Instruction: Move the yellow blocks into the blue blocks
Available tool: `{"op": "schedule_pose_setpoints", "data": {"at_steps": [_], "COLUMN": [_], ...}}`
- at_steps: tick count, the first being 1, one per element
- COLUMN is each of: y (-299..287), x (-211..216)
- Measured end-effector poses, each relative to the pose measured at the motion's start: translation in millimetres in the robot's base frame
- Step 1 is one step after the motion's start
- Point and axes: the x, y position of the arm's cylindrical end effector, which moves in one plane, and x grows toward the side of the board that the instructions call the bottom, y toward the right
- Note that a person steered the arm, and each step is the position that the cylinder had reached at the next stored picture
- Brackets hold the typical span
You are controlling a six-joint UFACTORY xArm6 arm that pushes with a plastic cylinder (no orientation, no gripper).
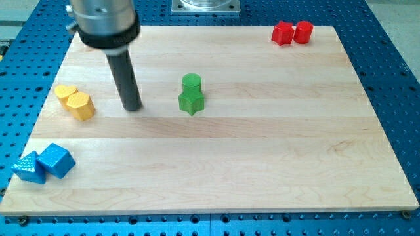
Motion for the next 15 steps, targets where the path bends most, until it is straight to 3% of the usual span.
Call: {"op": "schedule_pose_setpoints", "data": {"at_steps": [1, 2, 3, 5, 7, 8, 10, 15], "y": [-40.4, -89.1, -103.8, -98.9, -85.8, -55.9, -41.1, -4.7], "x": [-33.7, -40.0, -14.8, 95.5, -16.3, -4.1, 101.8, 101.9]}}
